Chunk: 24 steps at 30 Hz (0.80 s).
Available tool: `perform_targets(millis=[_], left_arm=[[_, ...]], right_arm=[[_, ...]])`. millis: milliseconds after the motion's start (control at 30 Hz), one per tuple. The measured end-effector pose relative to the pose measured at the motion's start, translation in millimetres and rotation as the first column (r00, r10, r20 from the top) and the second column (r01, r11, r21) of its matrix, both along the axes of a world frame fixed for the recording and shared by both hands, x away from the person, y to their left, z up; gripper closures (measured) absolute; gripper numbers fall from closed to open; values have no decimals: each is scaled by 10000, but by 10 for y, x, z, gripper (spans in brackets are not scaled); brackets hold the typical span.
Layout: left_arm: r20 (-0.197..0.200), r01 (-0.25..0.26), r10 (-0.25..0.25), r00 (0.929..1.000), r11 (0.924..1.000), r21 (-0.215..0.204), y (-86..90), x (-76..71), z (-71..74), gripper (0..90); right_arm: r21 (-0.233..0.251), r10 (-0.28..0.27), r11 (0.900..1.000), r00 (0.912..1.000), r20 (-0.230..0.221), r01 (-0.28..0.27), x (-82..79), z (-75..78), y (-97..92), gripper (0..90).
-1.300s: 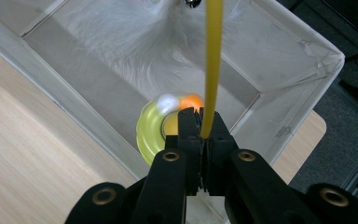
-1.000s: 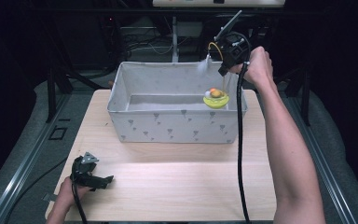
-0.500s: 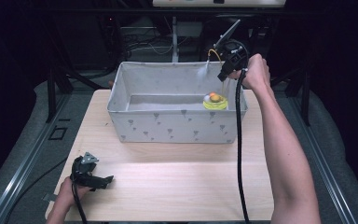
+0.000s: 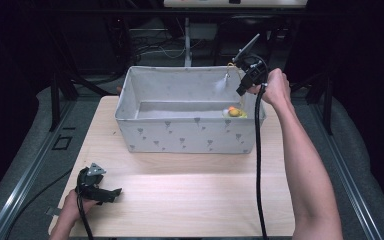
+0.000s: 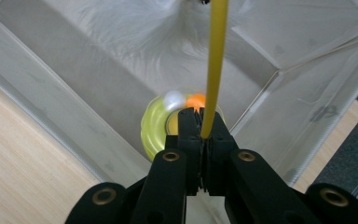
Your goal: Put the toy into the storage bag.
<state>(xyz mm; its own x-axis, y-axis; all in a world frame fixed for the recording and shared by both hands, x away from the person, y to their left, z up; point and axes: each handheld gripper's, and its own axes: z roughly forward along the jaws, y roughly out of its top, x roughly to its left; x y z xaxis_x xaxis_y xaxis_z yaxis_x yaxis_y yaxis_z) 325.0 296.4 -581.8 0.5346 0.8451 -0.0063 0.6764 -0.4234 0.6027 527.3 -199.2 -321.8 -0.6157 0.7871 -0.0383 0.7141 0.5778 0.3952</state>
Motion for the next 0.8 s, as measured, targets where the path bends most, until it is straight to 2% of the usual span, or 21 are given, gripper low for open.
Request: perform_targets(millis=[133, 300, 333, 467, 800], left_arm=[[19, -3, 3, 10000, 10000, 25, 1, -6, 1, 0], [7, -6, 6, 10000, 10000, 26, 0, -6, 1, 0], [7, -4, 4, 10000, 10000, 27, 0, -5, 1, 0], [9, -7, 7, 10000, 10000, 29, 0, -6, 1, 0], [8, -4, 4, 10000, 10000, 26, 0, -6, 1, 0]], right_arm=[[-97, -13, 10000, 9998, -217, 11, -21, -165, -36, 883], [134, -150, 9998, 9990, -431, 156, -36, -307, -91, 883], [12, -127, 9999, 9986, -515, 128, -32, -323, -107, 883], [83, -167, 9998, 9970, -760, 174, -33, -414, -136, 883], [-34, -236, 9997, 9940, -1064, 234, -36, -580, -166, 883]])
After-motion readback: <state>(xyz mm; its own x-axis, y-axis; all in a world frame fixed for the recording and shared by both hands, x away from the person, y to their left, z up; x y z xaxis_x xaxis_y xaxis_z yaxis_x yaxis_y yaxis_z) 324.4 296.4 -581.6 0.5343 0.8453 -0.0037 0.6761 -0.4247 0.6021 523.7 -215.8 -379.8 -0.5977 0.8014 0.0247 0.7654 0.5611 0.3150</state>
